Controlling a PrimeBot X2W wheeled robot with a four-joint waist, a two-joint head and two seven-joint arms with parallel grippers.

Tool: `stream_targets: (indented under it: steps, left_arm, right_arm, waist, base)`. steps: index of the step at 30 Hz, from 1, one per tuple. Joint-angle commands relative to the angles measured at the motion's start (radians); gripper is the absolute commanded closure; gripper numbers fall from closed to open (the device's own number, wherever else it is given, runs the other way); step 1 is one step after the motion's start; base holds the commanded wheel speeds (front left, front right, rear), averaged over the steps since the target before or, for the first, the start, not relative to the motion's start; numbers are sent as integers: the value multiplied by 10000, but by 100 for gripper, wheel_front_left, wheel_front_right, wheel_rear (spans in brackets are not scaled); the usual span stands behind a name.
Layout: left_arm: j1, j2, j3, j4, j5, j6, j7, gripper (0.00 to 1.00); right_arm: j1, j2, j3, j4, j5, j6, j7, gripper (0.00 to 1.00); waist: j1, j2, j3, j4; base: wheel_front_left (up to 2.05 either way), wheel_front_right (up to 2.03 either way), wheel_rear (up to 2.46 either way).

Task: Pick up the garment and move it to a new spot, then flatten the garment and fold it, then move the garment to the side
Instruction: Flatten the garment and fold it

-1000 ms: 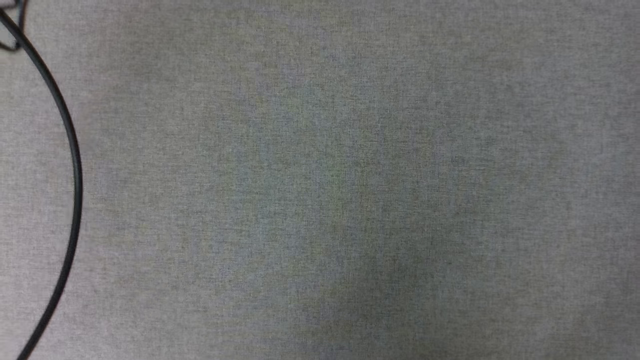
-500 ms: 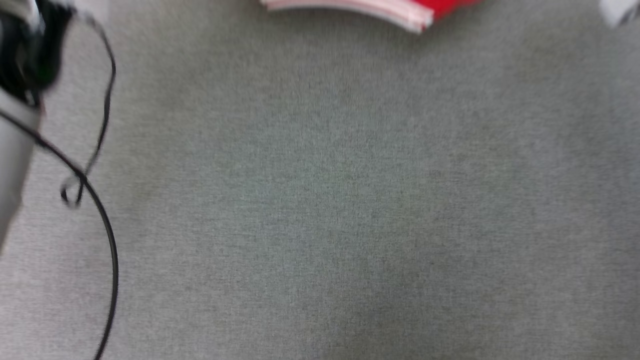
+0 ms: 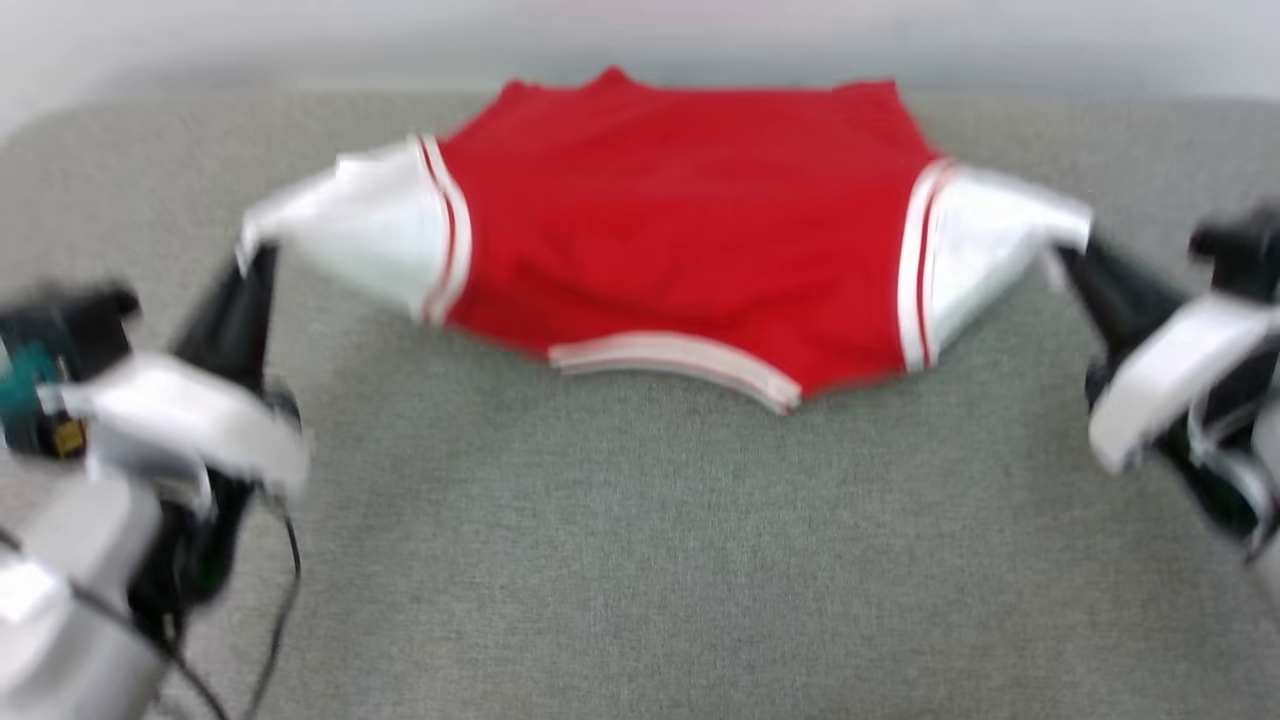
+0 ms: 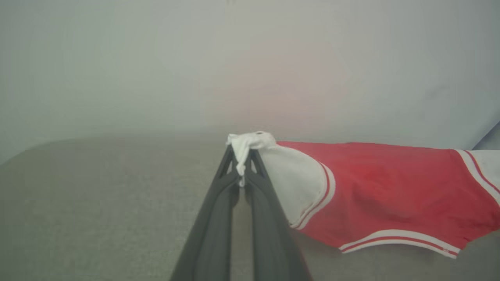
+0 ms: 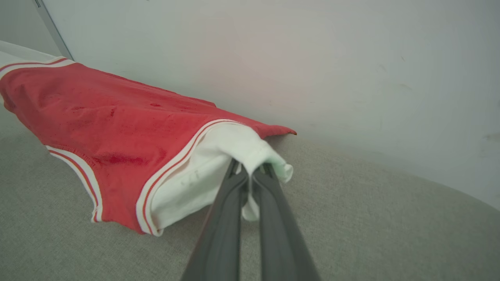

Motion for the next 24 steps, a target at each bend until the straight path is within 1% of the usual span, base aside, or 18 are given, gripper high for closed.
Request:
stream_targets:
  steps: [1,7,10,17,21,24]
  left_arm:
    - [656,96,44,-274,-106,187,-86,100]
    - [3052,225,228,-1188,-603,843,-206,100]
    - [3980,179,341,-1430,-793,1040,-232,100]
    - [5583,-15,452,-1346,-1201,1177,-267,100]
    - [6333,-141,496,-1140,-1364,1164,-283,100]
    - [6682,-260,506,-1030,-1500,1113,-282,100]
  right_arm:
    - [707,-11,-164,-178,90,-12,49,100]
    - [2980,55,-880,-956,-53,-12,507,100]
    - [4052,103,-1325,-1239,-82,-12,818,100]
    - [6592,121,-2268,-2079,-255,-12,1514,100]
    - [7756,300,-2866,-2417,-375,-12,1918,100]
    - [8294,385,-3018,-2422,-386,-12,2097,100]
  waist:
    - [4,0,-560,75]
    - [4,0,-1324,129]
    - [4,0,-1615,240]
    - [4,0,-2069,359]
    - [4,0,-2194,315]
    - [4,0,-2217,296]
  base:
    - [0,0,0]
    - [0,0,0]
    - [0,0,0]
    - [0,0,0]
    - [0,0,0]
    - [0,0,0]
